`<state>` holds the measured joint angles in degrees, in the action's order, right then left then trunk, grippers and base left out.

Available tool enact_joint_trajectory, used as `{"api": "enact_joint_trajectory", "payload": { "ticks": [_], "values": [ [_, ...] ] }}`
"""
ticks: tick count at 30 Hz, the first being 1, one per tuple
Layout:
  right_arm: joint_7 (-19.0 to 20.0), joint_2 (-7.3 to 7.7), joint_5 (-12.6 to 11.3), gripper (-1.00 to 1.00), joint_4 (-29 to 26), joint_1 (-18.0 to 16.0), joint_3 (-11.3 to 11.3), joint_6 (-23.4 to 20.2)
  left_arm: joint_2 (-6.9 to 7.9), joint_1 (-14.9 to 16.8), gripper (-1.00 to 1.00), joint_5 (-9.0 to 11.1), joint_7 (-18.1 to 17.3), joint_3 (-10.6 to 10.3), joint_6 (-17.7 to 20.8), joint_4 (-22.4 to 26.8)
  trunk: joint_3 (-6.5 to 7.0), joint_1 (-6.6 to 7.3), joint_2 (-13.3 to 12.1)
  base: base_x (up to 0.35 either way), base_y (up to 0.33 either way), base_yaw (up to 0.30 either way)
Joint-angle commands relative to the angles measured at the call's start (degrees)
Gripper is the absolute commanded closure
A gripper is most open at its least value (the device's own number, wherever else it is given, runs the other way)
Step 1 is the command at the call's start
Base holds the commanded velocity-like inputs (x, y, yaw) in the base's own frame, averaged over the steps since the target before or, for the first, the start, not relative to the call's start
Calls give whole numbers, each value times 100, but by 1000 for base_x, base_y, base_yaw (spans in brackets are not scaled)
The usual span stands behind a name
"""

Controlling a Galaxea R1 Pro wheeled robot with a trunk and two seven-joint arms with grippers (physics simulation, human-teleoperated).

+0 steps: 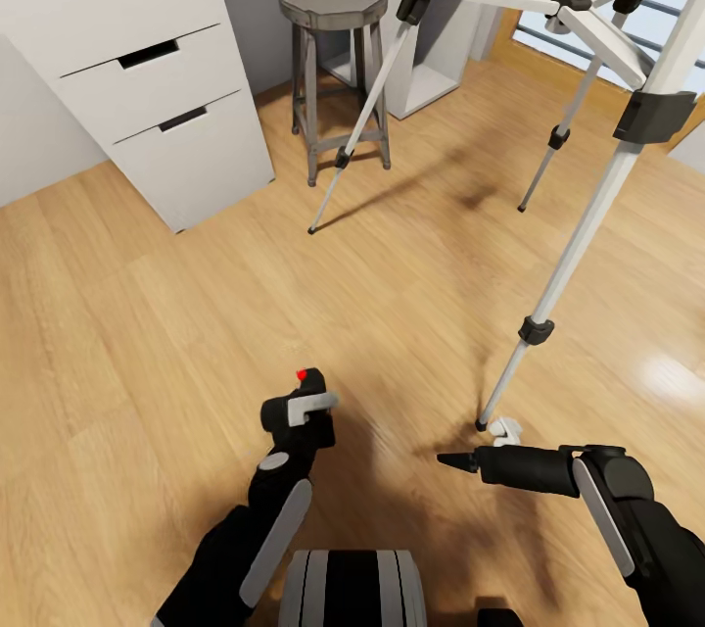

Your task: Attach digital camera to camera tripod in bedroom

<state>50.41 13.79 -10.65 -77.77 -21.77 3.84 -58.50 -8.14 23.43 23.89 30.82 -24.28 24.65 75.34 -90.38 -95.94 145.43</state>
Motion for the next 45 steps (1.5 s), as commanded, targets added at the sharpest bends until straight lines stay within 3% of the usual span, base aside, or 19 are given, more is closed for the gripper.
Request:
{"api": "enact_joint_trajectory", "payload": {
  "ticks": [1, 4, 8, 13, 16, 20, 21, 23, 24, 27, 31, 36, 45],
  "values": [
    [13, 1, -7, -100, -1, -2, 4, -30, 5, 4, 100, 110, 260, -190, 13, 17, -3, 1, 1, 0, 0, 0],
    [13, 3, -7, -100, -1, -2, 3, -30, 11, 4, 100, 246, 540, -438, 3, 23, -3, 1, 1, 0, 0, 0],
    [13, 9, -7, -100, -1, -2, 3, -32, 13, 4, 100, 376, 716, -597, -26, 32, 63, 9, -3, 0, 0, 0],
    [13, 10, -7, -100, 5, -2, 5, -56, 30, 4, 100, 477, 735, -607, -36, 30, 174, 22, -9, 0, 0, 0],
    [13, 15, -7, -100, 6, -2, 15, -75, 55, 4, 100, 696, 739, -591, -38, 27, 240, 29, -13, 0, 0, 0],
    [13, 15, -15, -100, 4, -2, 35, -92, 141, 4, 100, 1175, 732, -556, -40, 40, 329, 40, -19, 0, 0, 0],
    [13, 13, -31, -100, 2, -2, 47, -98, 196, 4, 100, 1405, 718, -514, -46, 77, 351, 42, -20, 0, 0, 0],
    [15, 13, -51, -100, -2, -4, 58, -102, 259, 4, 100, 1642, 703, -447, -50, 136, 395, 47, -23, 0, 0, 0],
    [74, 17, -91, -100, -79, -8, 109, -116, 408, 4, 100, 2097, 684, -321, -57, 260, 418, 50, -24, 0, 0, 0],
    [197, 12, -140, -100, -387, -5, 239, -150, 587, 4, 100, 2540, 669, -251, -63, 347, 484, 58, -28, 0, 0, 0],
    [278, -7, -157, -100, -563, -4, 315, -150, 782, 4, 100, 2781, 659, -218, -65, 397, 573, 68, -33, 0, 0, 0],
    [303, -26, -144, -100, -628, -3, 311, -150, 940, 4, 100, 2928, 578, -205, -59, 474, 683, 81, -40, 0, 0, 0],
    [313, -32, -126, -100, -672, -5, 350, -150, 1002, 4, 100, 3038, 99, -191, -59, 499, 883, 104, -52, 0, 0, 0]
  ]
}}
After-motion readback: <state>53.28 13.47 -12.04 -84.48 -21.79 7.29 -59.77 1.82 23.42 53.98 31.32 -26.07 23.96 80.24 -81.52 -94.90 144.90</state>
